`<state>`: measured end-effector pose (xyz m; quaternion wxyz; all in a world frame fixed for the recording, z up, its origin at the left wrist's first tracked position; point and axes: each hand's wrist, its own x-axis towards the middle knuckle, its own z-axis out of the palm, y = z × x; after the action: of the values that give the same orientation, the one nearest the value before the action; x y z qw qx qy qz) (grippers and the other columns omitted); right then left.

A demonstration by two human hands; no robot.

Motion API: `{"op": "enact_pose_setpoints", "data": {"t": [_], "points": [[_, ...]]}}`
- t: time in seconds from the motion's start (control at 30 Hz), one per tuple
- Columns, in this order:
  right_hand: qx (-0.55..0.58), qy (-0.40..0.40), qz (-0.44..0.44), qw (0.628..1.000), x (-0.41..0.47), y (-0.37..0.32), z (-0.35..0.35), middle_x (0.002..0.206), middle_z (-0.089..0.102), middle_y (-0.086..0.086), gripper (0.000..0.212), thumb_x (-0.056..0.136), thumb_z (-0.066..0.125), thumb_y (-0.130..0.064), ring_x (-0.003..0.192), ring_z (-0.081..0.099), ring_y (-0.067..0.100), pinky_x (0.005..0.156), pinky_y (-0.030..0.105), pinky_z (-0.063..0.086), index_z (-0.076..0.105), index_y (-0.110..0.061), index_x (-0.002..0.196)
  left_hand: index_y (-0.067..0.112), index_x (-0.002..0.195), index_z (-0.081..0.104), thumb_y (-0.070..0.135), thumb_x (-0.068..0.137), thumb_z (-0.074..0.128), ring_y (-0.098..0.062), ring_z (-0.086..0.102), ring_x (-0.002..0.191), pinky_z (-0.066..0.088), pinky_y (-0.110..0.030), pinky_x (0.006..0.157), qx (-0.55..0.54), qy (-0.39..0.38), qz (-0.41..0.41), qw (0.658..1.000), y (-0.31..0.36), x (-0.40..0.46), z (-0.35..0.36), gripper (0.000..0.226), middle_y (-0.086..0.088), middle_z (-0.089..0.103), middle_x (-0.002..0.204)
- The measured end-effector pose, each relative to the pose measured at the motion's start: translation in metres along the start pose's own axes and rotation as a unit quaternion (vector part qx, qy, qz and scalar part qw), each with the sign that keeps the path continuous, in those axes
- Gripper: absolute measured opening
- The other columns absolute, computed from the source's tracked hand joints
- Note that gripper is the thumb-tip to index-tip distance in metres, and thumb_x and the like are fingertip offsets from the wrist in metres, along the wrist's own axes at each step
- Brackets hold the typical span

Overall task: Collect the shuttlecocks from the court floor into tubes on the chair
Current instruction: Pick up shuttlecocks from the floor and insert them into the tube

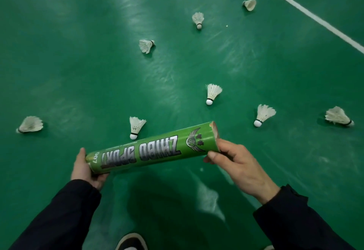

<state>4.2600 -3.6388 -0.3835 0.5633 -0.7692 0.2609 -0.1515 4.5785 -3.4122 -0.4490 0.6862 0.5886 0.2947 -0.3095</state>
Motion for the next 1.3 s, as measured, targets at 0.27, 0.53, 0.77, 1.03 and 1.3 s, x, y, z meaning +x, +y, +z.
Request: {"op": "enact_pose_setpoints", "data": {"t": [0.27,0.53,0.77,1.03,1.3], "points": [[0.245,0.122,0.203,0.940,0.004,0.010,0.013,0.101,0.080,0.008,0.031,0.092,0.062,-0.035,0.077,0.074,0.021,0.067,0.034,0.059,0.073,-0.009,0.106,0.018,0.105,0.062,0.047,0.101,0.057,-0.014,0.073,0.084,0.064,-0.030,0.077,0.025,-0.121,0.038,0.992,-0.009,-0.008,0.013,0.030,-0.006,0.072,0.100],[0.387,0.162,0.286,0.862,-0.003,0.039,0.017,0.099,0.076,0.008,0.035,0.099,0.057,-0.036,0.071,0.070,0.019,0.067,0.028,0.059,0.068,-0.009,0.118,0.015,0.130,0.059,0.039,0.099,0.063,-0.024,0.065,0.121,0.052,-0.042,0.104,-0.003,-0.228,-0.007,0.974,-0.032,-0.043,0.052,0.039,-0.008,0.068,0.128],[0.439,0.171,0.325,0.820,-0.015,0.056,0.014,0.091,0.075,0.003,0.031,0.099,0.058,-0.038,0.067,0.065,0.015,0.064,0.026,0.057,0.067,-0.016,0.118,0.019,0.102,0.063,0.024,0.090,0.075,-0.027,0.070,0.104,0.060,-0.044,0.089,0.085,-0.297,-0.060,0.949,-0.074,-0.056,0.074,0.019,-0.010,0.067,0.114],[0.446,0.205,0.367,0.791,-0.020,-0.008,-0.019,0.083,0.073,-0.003,0.021,0.099,0.062,-0.035,0.064,0.066,0.011,0.059,0.022,0.055,0.064,-0.021,0.115,0.019,0.110,0.062,0.030,0.092,0.076,-0.028,0.065,0.114,0.061,-0.039,0.085,0.156,-0.253,-0.041,0.954,-0.032,-0.122,0.110,0.025,-0.004,0.071,0.111],[0.504,0.298,0.397,0.707,-0.124,-0.216,-0.103,0.091,0.073,-0.001,0.020,0.097,0.065,-0.022,0.067,0.065,0.012,0.062,0.023,0.054,0.062,-0.016,0.117,0.015,0.143,0.054,0.033,0.096,0.070,-0.031,0.062,0.126,0.059,-0.043,0.097,0.234,-0.229,-0.089,0.941,0.055,-0.343,0.139,0.053,-0.008,0.065,0.137]]}}
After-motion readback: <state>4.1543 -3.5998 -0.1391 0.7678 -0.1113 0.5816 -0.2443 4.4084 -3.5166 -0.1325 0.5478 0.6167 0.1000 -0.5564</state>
